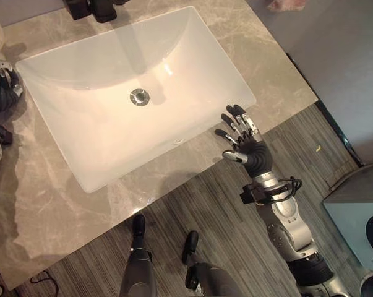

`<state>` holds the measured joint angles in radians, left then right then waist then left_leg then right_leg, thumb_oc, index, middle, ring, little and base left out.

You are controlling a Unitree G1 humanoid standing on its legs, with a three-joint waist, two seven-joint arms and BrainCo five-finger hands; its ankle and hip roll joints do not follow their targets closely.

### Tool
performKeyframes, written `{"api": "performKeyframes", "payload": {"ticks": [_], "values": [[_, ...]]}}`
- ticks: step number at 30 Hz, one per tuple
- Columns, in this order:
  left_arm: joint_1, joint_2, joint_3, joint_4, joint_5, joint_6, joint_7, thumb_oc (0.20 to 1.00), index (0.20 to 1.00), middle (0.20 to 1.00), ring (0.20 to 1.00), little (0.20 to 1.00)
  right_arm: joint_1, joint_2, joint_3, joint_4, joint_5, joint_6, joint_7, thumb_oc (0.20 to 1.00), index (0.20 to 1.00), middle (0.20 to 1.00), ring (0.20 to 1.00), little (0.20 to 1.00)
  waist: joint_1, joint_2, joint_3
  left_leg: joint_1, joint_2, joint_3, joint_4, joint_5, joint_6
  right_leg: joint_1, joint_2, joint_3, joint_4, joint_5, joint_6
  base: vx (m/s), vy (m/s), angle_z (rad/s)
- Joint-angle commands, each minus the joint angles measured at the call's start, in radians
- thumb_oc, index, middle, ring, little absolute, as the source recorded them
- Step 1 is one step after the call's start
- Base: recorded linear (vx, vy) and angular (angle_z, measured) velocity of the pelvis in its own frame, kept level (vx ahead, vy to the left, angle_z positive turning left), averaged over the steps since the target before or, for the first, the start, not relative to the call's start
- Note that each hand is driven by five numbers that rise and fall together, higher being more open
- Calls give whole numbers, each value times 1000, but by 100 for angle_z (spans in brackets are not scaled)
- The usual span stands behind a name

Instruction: Put brush and paste in cup on sink, flatten towel.

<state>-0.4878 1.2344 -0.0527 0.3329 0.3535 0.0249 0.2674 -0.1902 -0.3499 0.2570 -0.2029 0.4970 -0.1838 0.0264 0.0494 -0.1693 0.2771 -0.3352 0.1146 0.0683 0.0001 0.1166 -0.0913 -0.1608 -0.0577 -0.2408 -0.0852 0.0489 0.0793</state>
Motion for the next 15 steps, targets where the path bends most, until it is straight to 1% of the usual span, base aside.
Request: {"api": "performKeyframes", "payload": {"ticks": [1, 15], "values": [[-47, 78, 36, 58, -22, 8, 40, 200, 200, 200, 200, 200, 90, 14, 29, 109, 9, 47, -10, 1000, 1000, 1000, 1000, 1000, 15, -30, 4, -85, -42, -62, 150, -161, 63, 18, -83, 26, 39, -54, 117, 0, 0, 0], [-70, 130, 31, 59, -15, 8, 43, 200, 200, 200, 200, 200, 90, 14, 34, 116, 12, 48, -2, 1000, 1000, 1000, 1000, 1000, 16, -44, 10, -107, -44, -68, 178, -180, 69, 8, -83, 36, 40, -44, 122, 0, 1, 1]]}}
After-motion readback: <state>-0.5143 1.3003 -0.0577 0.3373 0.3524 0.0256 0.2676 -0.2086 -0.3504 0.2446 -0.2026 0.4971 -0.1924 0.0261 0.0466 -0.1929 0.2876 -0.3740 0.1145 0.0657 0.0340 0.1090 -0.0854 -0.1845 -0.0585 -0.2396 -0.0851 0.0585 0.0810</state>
